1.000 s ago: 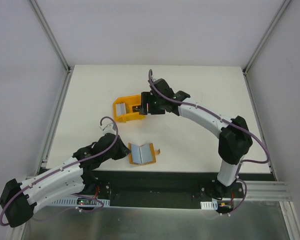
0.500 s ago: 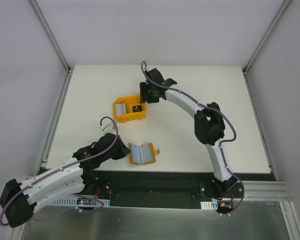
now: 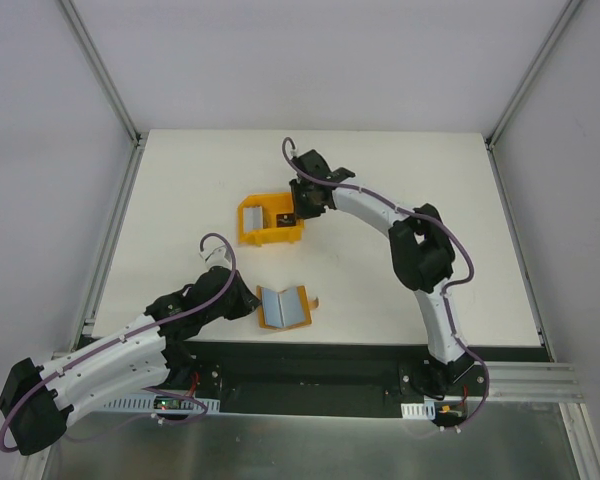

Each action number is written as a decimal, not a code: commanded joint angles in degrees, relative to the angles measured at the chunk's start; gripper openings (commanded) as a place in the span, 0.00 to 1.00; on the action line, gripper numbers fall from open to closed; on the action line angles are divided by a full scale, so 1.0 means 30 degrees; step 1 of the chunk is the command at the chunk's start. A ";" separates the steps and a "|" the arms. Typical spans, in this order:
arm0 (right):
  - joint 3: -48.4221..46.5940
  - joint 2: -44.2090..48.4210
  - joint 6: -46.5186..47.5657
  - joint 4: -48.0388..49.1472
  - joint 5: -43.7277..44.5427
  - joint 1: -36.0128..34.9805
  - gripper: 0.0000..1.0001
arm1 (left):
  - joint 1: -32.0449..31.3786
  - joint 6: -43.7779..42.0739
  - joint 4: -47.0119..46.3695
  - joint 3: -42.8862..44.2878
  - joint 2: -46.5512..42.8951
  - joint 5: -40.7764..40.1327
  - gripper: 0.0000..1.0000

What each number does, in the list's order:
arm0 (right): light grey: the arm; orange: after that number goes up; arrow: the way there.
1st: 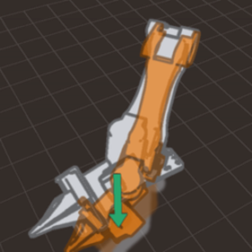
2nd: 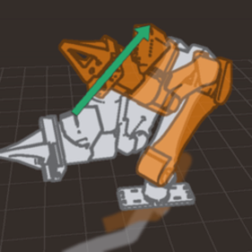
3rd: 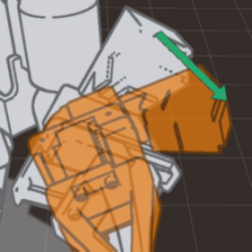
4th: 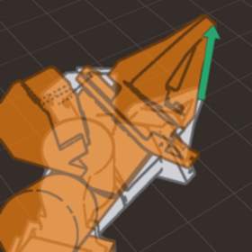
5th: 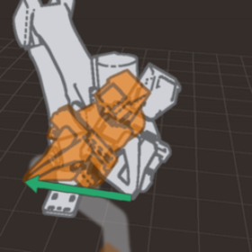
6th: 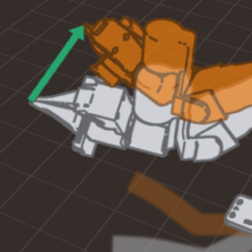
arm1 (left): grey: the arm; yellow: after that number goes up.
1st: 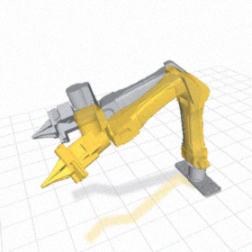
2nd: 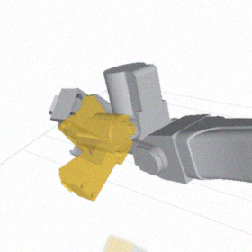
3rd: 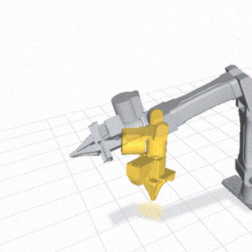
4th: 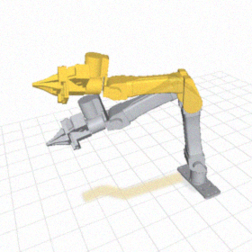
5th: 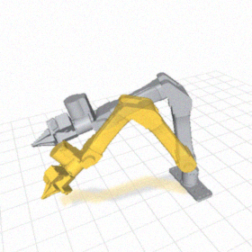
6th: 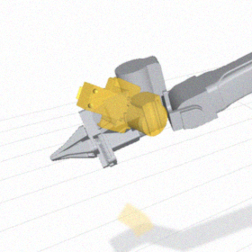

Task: Put the credit cards into the card holder
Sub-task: Move the storage box to the center of the board.

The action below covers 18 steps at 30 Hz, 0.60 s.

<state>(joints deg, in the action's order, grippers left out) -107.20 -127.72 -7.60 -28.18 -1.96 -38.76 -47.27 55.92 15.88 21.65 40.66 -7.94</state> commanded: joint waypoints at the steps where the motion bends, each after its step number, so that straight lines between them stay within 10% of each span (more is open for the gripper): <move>1: 0.2358 0.2404 0.0920 -0.0303 0.1706 0.0206 0.21 | -0.0094 -0.0125 0.0185 -0.0038 -0.0312 -0.0164 0.00; 18: 1.3522 1.0783 0.0892 0.1953 0.2996 0.1523 0.15 | -0.0094 -0.0095 0.0185 -0.0566 -0.0723 0.0480 0.00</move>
<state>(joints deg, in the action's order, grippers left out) -70.02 -101.08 -5.13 -22.81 4.51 -35.75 -47.27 55.94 16.51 20.36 39.05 -7.44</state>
